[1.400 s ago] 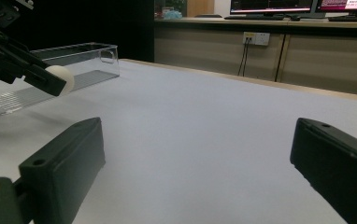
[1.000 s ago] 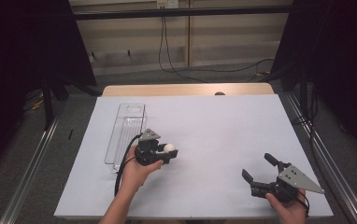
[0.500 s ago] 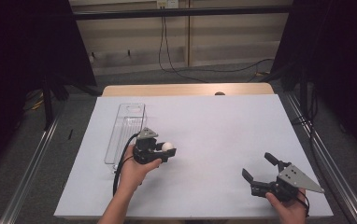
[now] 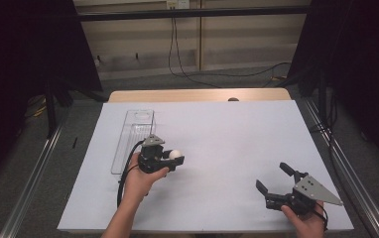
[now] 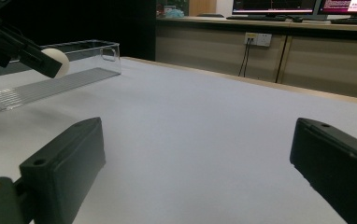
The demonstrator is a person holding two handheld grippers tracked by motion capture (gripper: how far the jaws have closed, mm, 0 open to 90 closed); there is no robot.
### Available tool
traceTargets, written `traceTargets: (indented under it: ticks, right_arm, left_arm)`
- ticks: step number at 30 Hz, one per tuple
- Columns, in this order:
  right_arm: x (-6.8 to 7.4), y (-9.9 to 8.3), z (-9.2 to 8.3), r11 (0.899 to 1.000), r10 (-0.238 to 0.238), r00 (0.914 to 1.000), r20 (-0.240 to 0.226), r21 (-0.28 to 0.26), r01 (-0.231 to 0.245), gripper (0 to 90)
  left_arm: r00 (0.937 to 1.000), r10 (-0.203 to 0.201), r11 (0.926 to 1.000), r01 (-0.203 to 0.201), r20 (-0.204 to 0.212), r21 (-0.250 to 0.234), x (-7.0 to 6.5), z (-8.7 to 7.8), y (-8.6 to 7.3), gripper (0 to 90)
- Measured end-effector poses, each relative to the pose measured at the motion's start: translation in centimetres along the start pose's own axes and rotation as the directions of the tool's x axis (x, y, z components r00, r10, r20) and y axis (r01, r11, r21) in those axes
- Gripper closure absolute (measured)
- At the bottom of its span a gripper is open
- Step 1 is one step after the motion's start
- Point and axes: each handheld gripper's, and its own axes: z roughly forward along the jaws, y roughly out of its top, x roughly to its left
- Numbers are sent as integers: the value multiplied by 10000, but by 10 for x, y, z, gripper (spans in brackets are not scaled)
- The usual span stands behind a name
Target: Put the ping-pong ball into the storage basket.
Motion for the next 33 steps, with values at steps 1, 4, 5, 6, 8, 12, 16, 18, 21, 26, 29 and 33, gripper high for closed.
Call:
traceTargets:
  ticks: [1, 4, 5, 6, 8, 12, 16, 18, 21, 26, 29, 33]
  right_arm:
    - [0, 0, 0, 10000, 0, 10000, 0, 0, 0, 28]
    - [0, 0, 0, 10000, -15, 10000, 7, 4, 15, 28]
    - [0, 0, 0, 10000, -7, 10000, 4, -6, 7, 28]
    - [1, 0, 0, 10000, 60, 10000, -20, 39, -60, 28]
    - [0, 0, 0, 10000, -4, 10000, -28, 24, 4, 28]
    - [0, 0, 0, 10000, 58, 10000, -27, -24, -58, 28]
    - [1, 1, -1, 10000, 41, 10000, -45, -38, -41, 28]
    - [0, 1, 0, 10000, 20, 10000, -5, -40, -20, 28]
    - [0, 1, 0, 10000, 20, 10000, -21, -37, -20, 28]
    - [1, 1, 0, 10000, 25, 10000, -26, -22, -25, 28]
    - [1, 1, 1, 10000, 29, 10000, -29, -23, -29, 29]
    - [1, 1, 0, 10000, 40, 10000, -52, -35, -40, 28]
  left_arm:
    - [10000, -2, 10000, 2, -18, -32, 1, -1, 0, 511]
    - [10000, 5, 10000, -5, 6, -15, 2, -2, 1, 512]
    - [10000, -23, 10000, 23, -79, 27, 1, -3, 1, 512]
    - [9999, 97, 9999, -96, -91, 66, 2, -4, 1, 512]
    - [10000, -51, 10000, 51, -58, -28, 2, -5, 2, 511]
    - [9998, -65, 10000, 65, -184, -22, 3, -8, 2, 511]
    - [9998, -89, 9999, 88, -183, -70, 5, -10, 2, 511]
    - [9997, -168, 9998, 166, -151, -105, 6, -11, 2, 511]
    - [9994, -214, 9997, 211, -258, -120, 7, -14, 3, 511]
    - [9993, -225, 9996, 219, -311, -183, 7, -16, 3, 511]
    - [9990, -234, 9996, 227, -378, -185, 8, -18, 4, 511]
    - [9991, -197, 9997, 192, -372, -134, 8, -18, 4, 511]
